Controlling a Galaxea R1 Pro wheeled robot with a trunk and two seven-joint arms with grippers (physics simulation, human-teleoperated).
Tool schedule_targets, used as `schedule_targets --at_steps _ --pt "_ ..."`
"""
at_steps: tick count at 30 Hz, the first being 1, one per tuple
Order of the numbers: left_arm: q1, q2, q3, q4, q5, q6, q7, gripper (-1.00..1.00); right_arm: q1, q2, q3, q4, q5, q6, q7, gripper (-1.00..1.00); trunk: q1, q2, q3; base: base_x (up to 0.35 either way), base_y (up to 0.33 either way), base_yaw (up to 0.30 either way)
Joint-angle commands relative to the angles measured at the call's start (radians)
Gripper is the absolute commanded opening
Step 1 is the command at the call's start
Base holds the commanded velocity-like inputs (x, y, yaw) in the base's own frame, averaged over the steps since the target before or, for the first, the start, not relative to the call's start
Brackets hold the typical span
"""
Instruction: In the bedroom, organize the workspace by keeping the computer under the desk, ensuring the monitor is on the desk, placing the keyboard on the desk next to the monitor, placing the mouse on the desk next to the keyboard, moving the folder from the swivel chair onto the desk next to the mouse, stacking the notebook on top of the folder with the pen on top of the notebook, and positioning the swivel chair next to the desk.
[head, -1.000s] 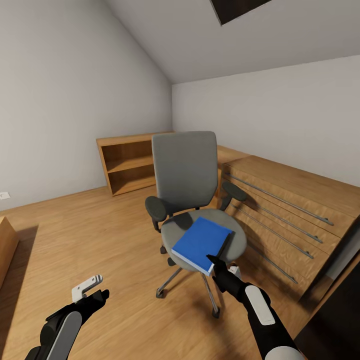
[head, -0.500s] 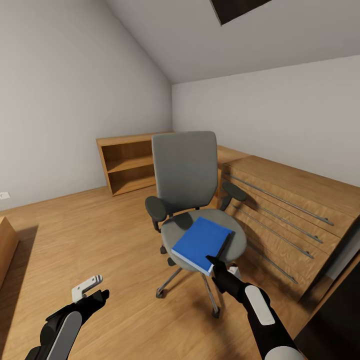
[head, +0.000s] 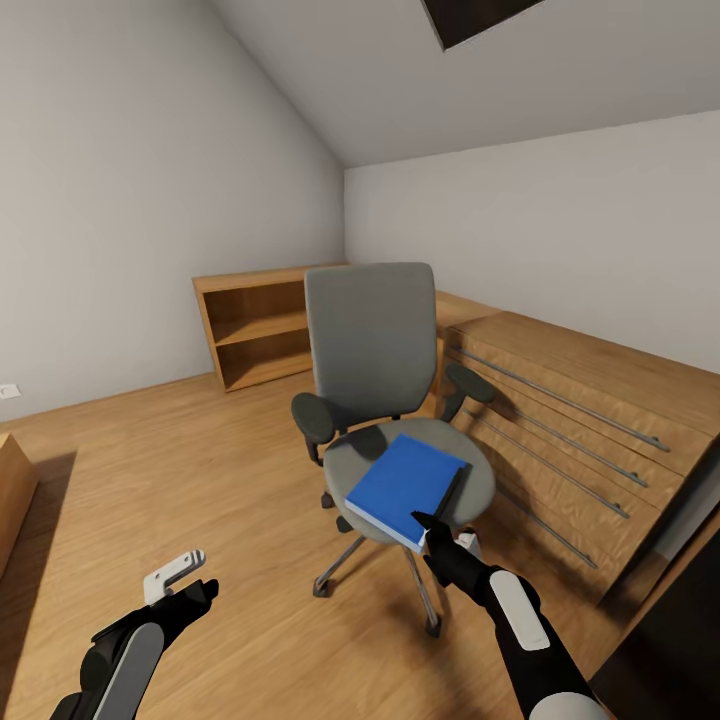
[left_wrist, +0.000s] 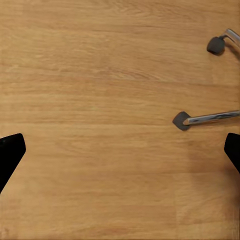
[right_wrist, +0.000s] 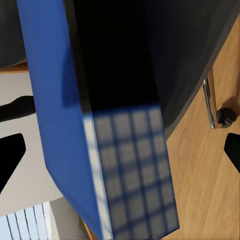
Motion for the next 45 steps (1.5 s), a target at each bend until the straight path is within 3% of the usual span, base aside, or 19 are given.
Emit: schedule_targets --at_steps 1,11,12,26,45 --pt "-0.001 0.000 0.000 -0.001 0.010 0.002 0.009 1.00 -0.001 0.001 -0.005 -0.001 -0.004 0.007 -0.001 1.00 0.000 0.000 -0.001 0.052 0.060 0.000" --pt "-0.001 0.000 0.000 -0.001 0.012 0.003 0.008 1.00 -0.001 0.001 -0.005 -0.001 -0.004 0.007 -0.001 1.00 0.000 0.000 -0.001 0.006 0.007 0.000" --pt "-0.001 0.000 0.000 -0.001 0.012 0.003 0.008 1.00 -0.001 0.001 -0.005 -0.001 -0.004 0.007 -0.001 -1.00 0.000 0.000 -0.001 0.000 0.000 0.000" --pt "-0.001 0.001 0.000 -0.001 0.012 0.004 0.007 1.00 -0.001 0.001 -0.005 -0.001 -0.004 0.007 -0.001 -1.00 0.000 0.000 -0.001 0.000 0.000 0.000" --pt "-0.001 0.000 -0.002 -0.001 0.011 0.003 0.011 1.00 -0.001 -0.002 -0.009 -0.018 -0.003 -0.006 0.008 -1.00 -0.073 0.133 0.059 0.000 0.000 0.000"
